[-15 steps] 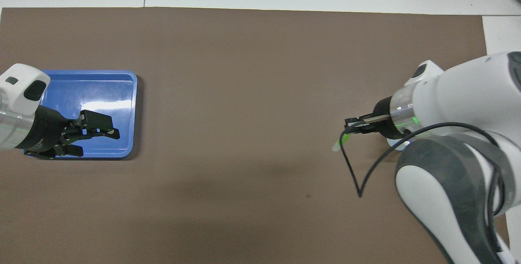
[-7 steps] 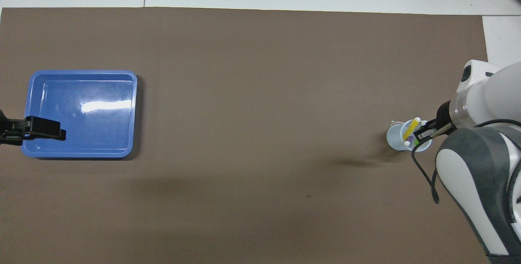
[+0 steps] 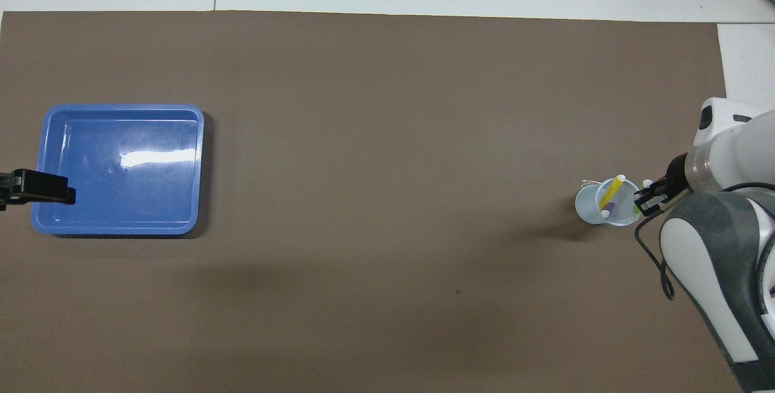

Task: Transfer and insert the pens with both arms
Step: 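Lower the green pen into the white cup with the right gripper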

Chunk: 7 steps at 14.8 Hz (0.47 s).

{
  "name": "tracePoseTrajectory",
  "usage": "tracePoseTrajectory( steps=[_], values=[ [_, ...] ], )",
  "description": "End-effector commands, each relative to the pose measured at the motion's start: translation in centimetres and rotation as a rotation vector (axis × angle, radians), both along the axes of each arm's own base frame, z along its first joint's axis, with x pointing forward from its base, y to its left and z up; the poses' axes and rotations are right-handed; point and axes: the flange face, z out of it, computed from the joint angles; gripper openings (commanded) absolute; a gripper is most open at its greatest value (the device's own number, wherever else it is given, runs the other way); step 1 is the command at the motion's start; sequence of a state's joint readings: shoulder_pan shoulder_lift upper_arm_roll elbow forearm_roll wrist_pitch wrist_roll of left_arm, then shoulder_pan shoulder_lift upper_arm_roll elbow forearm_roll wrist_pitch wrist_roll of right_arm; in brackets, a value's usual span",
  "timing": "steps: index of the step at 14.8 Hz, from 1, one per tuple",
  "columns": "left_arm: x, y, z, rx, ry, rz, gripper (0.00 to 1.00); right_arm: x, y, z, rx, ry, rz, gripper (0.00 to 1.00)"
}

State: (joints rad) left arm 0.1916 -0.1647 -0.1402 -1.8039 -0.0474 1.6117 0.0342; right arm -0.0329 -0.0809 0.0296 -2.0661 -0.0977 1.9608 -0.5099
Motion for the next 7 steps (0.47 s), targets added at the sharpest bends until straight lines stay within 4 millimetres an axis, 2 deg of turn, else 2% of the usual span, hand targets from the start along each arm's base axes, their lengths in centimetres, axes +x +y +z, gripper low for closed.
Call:
tracePoseTrajectory(
  steps=[1,5,6,7],
  values=[
    [0.2,-0.5,0.6,0.025,-0.017,-0.020,1.00,-0.2,0.0,-1.0,-0.014,-0.032,0.010,0.00],
    [0.9,-0.8,1.9,0.023,-0.075,-0.022,1.00,-0.2,-0.7,-2.7,-0.012,-0.019,-0.007,0.00],
    [1.3,-0.9,1.8,0.020,-0.074,-0.025,1.00,-0.3,-1.1,-3.1,-0.012,-0.011,-0.014,0.09],
    [1.5,-1.1,2.1,0.016,-0.081,-0.028,1.00,-0.5,-1.2,-3.5,-0.011,-0.012,-0.015,0.38]
  ],
)
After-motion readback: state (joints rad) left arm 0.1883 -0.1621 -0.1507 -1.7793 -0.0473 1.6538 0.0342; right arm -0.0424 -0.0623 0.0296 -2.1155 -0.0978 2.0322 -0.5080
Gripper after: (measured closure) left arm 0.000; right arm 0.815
